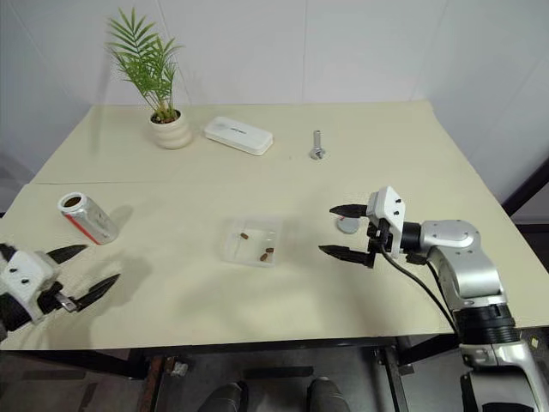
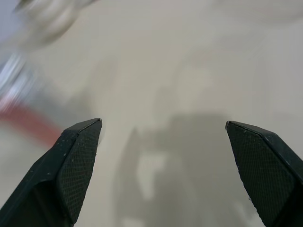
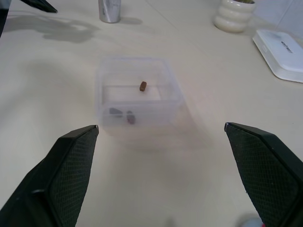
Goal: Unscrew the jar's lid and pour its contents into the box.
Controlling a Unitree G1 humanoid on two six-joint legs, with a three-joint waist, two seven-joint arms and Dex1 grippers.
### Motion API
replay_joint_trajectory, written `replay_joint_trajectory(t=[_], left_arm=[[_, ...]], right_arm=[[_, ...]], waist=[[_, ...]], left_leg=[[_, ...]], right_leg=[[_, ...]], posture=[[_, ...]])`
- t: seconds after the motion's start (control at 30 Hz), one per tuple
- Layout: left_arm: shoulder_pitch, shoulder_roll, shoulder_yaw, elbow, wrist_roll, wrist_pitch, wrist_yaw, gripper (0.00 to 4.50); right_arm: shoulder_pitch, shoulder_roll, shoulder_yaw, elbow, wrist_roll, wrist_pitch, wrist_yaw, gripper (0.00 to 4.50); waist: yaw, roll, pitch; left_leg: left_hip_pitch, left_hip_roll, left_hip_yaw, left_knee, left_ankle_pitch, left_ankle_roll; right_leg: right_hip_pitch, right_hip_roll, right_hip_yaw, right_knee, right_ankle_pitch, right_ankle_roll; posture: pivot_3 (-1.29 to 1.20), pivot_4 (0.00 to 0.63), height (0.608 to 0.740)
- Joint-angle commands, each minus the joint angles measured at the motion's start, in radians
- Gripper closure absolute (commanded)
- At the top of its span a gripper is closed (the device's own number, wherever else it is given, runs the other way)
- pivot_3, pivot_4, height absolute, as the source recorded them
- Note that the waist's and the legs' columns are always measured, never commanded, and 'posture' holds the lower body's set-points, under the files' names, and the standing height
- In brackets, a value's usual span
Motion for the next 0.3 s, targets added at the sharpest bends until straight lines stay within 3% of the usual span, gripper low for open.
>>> replay_joint_trajectory(t=[0.03,0.17,0.23,0.3], left_arm=[[-0.062,0.044,-0.035,-0.084,-0.055,0.022,-0.074,0.02],[-0.116,0.053,-0.05,-0.103,-0.1,0.08,-0.108,0.02],[-0.108,0.045,-0.035,-0.133,-0.153,0.136,-0.123,0.02],[-0.103,0.04,-0.025,-0.154,-0.178,0.168,-0.126,0.02]], right_arm=[[-0.013,-0.014,-0.024,-0.015,0.003,-0.029,0.015,0.0],[0.007,-0.029,-0.026,-0.077,0.017,-0.001,0.021,0.0],[0.016,-0.038,-0.034,-0.115,0.034,0.03,0.019,0.0],[0.012,-0.048,-0.037,-0.122,0.042,0.045,0.027,0.0]], waist=[[-0.001,0.0,0.0],[-0.008,0.001,0.0],[-0.014,0.001,0.0],[-0.015,0.001,0.0]], left_leg=[[0.0,0.001,0.001,0.0,0.0,0.0],[0.0,0.002,0.003,-0.005,-0.001,0.001],[0.0,0.003,0.004,-0.005,-0.002,0.002],[-0.001,0.005,0.006,-0.005,-0.004,0.003]], right_leg=[[0.0,0.001,0.0,-0.001,0.0,0.0],[-0.001,0.003,0.002,-0.004,0.001,0.003],[-0.002,0.004,0.003,-0.004,0.009,0.017],[-0.004,0.006,0.004,-0.004,0.01,0.018]], posture=[[0.0,0.15,0.74],[0.0,0.15,0.74],[0.0,0.15,0.74],[0.0,0.15,0.74]])
